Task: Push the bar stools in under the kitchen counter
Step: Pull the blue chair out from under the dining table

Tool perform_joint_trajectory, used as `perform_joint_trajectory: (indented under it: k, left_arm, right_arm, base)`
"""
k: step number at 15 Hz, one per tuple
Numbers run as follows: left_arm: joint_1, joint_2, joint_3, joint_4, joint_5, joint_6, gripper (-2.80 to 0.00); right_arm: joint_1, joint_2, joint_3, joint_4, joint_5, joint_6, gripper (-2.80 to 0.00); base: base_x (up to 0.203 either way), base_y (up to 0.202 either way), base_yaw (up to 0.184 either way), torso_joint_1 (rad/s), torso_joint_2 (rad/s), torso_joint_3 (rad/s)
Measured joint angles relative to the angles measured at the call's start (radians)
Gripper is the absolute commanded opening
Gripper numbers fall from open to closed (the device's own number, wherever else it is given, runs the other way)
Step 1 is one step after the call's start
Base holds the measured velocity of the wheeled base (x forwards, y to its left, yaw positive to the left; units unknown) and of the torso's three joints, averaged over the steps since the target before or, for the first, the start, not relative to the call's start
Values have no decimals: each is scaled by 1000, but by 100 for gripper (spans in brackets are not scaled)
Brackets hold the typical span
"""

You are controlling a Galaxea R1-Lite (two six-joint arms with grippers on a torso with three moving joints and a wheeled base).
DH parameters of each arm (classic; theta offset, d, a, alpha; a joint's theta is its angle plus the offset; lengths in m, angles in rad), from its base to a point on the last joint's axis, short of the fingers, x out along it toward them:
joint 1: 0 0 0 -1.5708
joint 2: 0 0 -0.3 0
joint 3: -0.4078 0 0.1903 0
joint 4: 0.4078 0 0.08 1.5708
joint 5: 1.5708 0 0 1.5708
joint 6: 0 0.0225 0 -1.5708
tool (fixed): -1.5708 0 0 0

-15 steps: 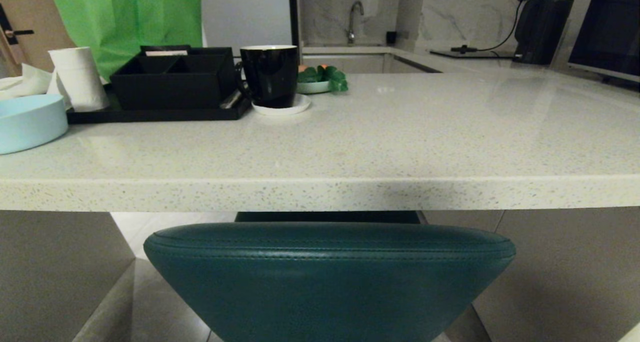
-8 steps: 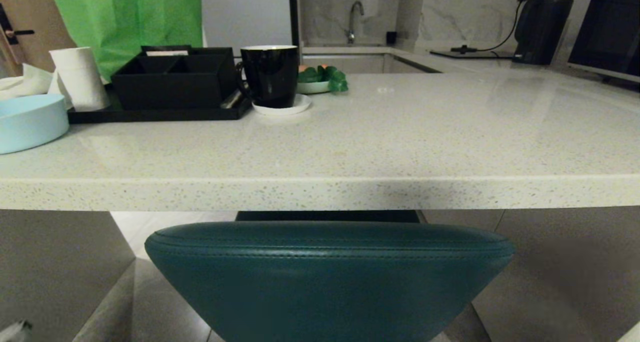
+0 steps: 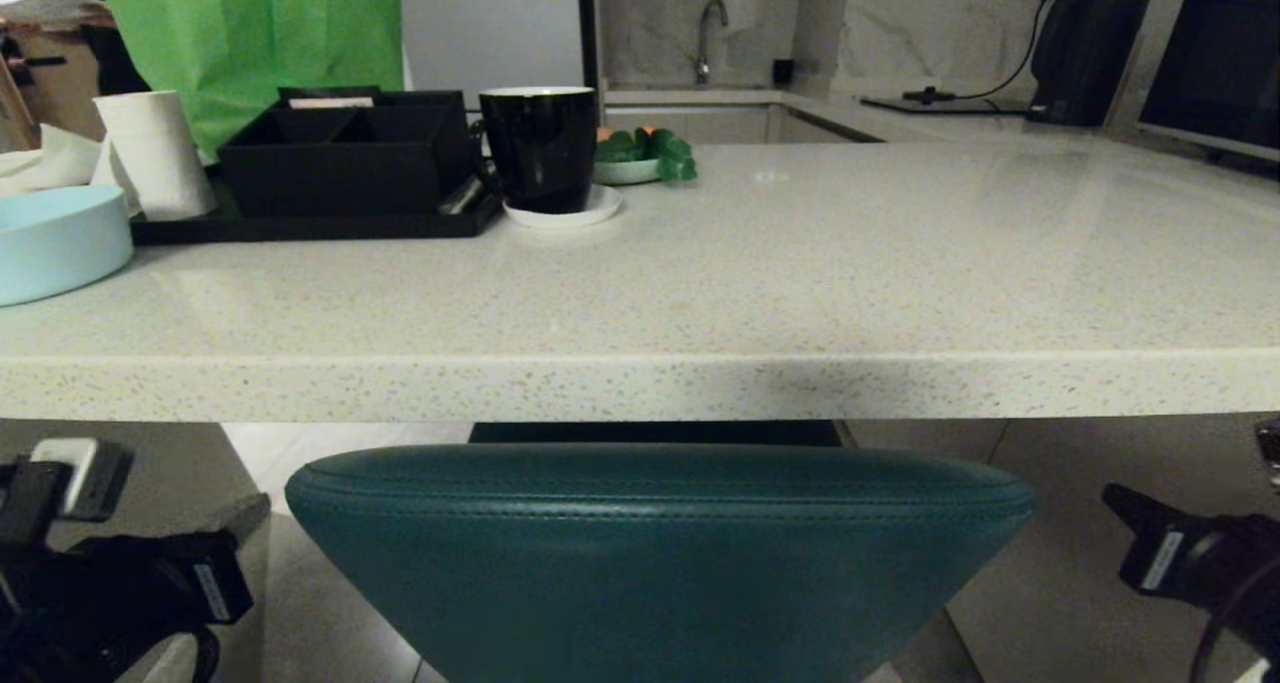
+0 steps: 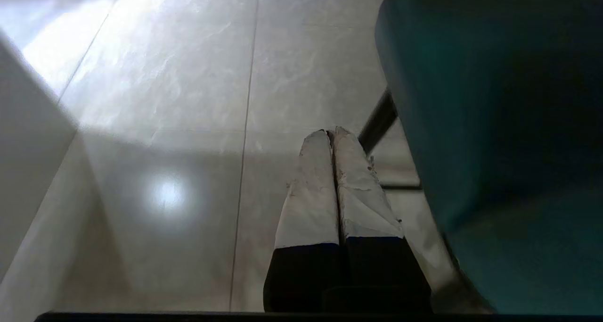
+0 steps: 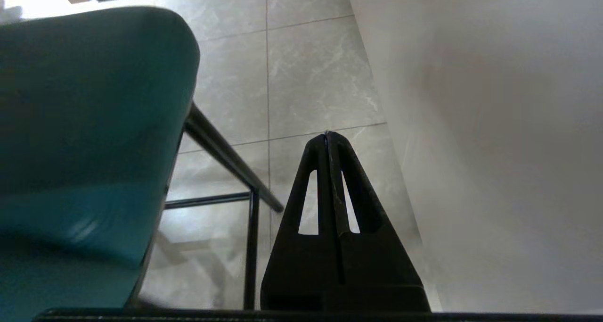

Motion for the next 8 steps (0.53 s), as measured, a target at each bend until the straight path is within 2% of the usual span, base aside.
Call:
perform_joint_trajectory:
  k: [2, 4, 6, 8]
  left_arm:
    - [-33, 182, 12, -219, 21, 17, -280]
    - [-65, 299, -12, -345, 37, 27, -280]
    - [-94, 360, -39, -360, 39, 29, -280]
    - [-113, 411, -75, -361, 40, 30, -280]
  right_arm:
    - [79, 194, 11, -211, -71, -3, -280]
    - [186, 364, 10, -393, -149, 8, -280]
    - [275, 464, -14, -498, -200, 45, -280]
    - [313, 536, -46, -512, -210, 69, -280]
  base:
    - [0, 0, 0, 0, 0, 0]
    - [0, 0, 0, 0, 0, 0]
    - [0, 0, 0, 0, 0, 0]
    - [0, 0, 0, 0, 0, 0]
